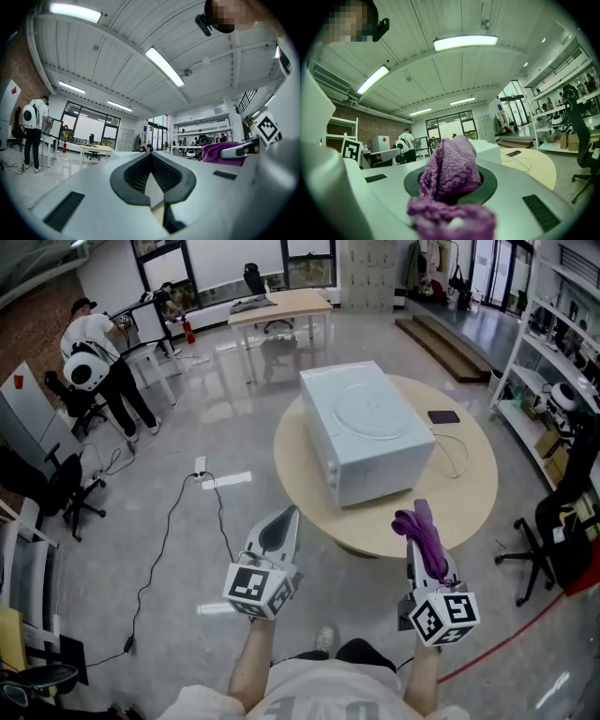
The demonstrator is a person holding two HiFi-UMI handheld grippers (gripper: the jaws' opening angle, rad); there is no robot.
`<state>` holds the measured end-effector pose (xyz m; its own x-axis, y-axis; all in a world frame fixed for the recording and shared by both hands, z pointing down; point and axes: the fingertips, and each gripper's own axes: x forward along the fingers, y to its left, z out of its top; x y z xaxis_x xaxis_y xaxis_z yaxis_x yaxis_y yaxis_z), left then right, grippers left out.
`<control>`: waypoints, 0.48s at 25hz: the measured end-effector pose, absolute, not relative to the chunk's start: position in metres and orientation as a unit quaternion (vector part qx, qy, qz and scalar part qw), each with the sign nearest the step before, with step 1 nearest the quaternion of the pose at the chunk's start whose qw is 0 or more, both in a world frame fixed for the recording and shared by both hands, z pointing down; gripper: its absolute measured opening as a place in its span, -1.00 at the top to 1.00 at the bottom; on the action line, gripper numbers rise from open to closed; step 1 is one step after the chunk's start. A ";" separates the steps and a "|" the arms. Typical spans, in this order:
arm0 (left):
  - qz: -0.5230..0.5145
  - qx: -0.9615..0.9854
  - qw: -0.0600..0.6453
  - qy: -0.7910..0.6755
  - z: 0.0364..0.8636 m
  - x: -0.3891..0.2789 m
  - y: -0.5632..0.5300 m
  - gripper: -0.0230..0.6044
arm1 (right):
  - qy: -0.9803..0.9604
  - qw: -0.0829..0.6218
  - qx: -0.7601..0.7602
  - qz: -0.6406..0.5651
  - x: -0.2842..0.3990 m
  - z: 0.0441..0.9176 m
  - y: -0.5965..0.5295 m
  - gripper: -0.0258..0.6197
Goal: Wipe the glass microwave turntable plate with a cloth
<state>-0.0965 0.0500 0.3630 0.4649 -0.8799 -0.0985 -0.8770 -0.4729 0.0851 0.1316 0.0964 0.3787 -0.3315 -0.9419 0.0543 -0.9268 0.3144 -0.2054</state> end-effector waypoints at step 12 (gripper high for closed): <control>-0.037 0.866 0.036 -0.497 0.381 -0.075 -0.078 0.94 | 0.794 0.032 -0.595 -0.121 0.156 0.391 -0.029 0.77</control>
<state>-0.0746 -0.0781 0.3807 0.5023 -0.8642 -0.0284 -0.8590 -0.5025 0.0985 0.1555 -0.0289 0.3914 -0.2906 -0.9523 0.0927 -0.9367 0.2633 -0.2309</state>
